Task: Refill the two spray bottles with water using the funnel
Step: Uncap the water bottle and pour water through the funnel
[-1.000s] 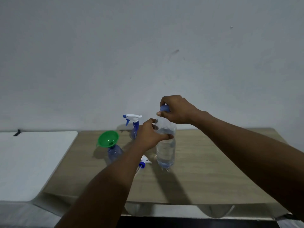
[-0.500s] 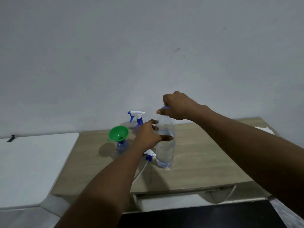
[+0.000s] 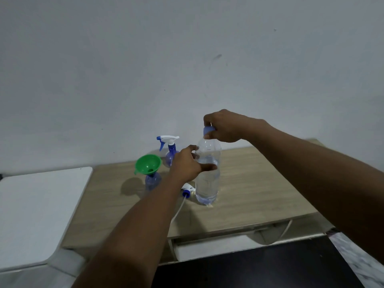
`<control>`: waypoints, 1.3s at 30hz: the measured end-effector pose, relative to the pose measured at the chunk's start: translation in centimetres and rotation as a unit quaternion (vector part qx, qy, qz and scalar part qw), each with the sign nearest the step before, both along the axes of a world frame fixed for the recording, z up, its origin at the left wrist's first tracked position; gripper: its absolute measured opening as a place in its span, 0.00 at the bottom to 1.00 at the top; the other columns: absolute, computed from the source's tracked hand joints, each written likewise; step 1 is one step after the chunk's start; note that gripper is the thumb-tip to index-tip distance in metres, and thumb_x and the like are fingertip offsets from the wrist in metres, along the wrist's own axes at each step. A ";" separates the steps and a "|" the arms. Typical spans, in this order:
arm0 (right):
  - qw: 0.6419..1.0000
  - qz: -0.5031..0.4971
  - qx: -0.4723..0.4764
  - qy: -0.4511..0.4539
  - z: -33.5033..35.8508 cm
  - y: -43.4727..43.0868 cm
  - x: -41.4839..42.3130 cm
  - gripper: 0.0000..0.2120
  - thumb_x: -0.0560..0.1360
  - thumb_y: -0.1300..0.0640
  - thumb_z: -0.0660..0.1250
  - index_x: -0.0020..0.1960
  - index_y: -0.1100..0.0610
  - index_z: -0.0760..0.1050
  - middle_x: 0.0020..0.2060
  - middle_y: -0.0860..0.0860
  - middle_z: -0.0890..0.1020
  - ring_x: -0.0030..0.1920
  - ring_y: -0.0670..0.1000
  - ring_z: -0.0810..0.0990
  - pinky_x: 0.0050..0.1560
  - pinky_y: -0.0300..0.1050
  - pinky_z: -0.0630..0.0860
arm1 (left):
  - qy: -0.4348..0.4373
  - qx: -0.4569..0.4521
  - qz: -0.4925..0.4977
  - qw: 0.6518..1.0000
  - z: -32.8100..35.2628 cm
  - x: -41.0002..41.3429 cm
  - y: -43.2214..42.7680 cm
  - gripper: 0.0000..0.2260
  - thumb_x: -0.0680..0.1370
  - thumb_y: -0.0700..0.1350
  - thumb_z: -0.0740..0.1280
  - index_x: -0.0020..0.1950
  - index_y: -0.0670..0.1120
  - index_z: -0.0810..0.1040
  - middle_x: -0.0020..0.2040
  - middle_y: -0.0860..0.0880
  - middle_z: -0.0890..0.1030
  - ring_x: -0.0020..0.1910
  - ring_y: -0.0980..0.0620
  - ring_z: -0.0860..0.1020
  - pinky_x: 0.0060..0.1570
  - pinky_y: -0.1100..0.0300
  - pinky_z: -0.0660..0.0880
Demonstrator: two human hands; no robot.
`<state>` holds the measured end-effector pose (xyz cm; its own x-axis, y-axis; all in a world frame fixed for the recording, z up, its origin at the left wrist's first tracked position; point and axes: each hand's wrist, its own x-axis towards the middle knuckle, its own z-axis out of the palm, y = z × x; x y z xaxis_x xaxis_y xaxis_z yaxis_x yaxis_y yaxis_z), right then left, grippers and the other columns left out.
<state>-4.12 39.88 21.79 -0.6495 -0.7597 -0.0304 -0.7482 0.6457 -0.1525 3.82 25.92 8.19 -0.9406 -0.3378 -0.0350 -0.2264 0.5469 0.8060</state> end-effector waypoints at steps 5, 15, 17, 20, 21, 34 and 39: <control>0.999 -0.030 0.036 0.015 0.3 -0.2 0.3 0.30 0.74 0.33 0.66 0.63 0.55 0.72 0.56 0.50 0.78 0.54 0.55 0.77 0.51 0.49 0.74 | 0.001 -0.010 -0.006 1.000 0.2 0.2 0.2 0.42 0.61 0.63 0.80 0.71 0.50 0.70 0.60 0.50 0.82 0.56 0.51 0.79 0.51 0.60 0.74; 0.998 -0.018 0.042 -0.039 1.3 -0.2 0.6 0.34 0.76 0.44 0.70 0.77 0.50 0.62 0.68 0.53 0.74 0.65 0.56 0.73 0.63 0.51 0.71 | -0.022 -0.037 -0.013 0.999 0.6 0.3 0.3 0.41 0.64 0.64 0.77 0.72 0.51 0.68 0.63 0.50 0.80 0.62 0.48 0.78 0.53 0.59 0.70; 0.999 -0.038 0.028 -0.021 0.8 -0.4 0.5 0.33 0.74 0.39 0.69 0.73 0.54 0.67 0.63 0.53 0.77 0.63 0.57 0.76 0.59 0.51 0.73 | -0.028 -0.042 -0.012 0.999 0.6 0.3 0.3 0.42 0.64 0.65 0.77 0.72 0.51 0.68 0.63 0.50 0.80 0.62 0.48 0.78 0.52 0.59 0.70; 0.999 -0.012 -0.033 0.009 0.3 0.0 0.2 0.16 0.77 0.48 0.69 0.59 0.57 0.78 0.49 0.49 0.78 0.53 0.54 0.77 0.48 0.45 0.71 | -0.018 -0.033 -0.011 0.999 0.4 0.2 0.2 0.43 0.62 0.65 0.78 0.72 0.51 0.68 0.63 0.50 0.81 0.61 0.48 0.79 0.56 0.57 0.74; 0.999 0.003 -0.051 0.001 0.5 0.2 0.2 0.13 0.78 0.53 0.68 0.60 0.56 0.78 0.50 0.48 0.76 0.52 0.51 0.76 0.49 0.43 0.68 | -0.012 -0.023 -0.010 1.000 0.3 0.2 0.2 0.44 0.62 0.64 0.79 0.73 0.50 0.68 0.63 0.49 0.80 0.61 0.48 0.79 0.58 0.56 0.76; 0.968 -0.180 -0.102 -0.145 -11.1 5.9 -4.3 0.12 0.72 0.53 0.74 0.53 0.56 0.81 0.51 0.55 0.83 0.49 0.53 0.79 0.48 0.42 0.71 | 0.023 0.023 0.003 0.999 0.0 0.6 0.1 0.45 0.57 0.62 0.82 0.70 0.52 0.71 0.57 0.52 0.80 0.54 0.55 0.79 0.52 0.60 0.76; 0.964 -0.189 0.010 -0.188 -20.2 7.2 -3.2 0.15 0.73 0.54 0.73 0.57 0.61 0.80 0.54 0.59 0.83 0.55 0.59 0.80 0.54 0.49 0.78 | 0.032 0.032 0.013 0.999 -0.1 0.8 0.5 0.43 0.59 0.61 0.82 0.70 0.52 0.72 0.56 0.53 0.80 0.55 0.57 0.79 0.54 0.61 0.76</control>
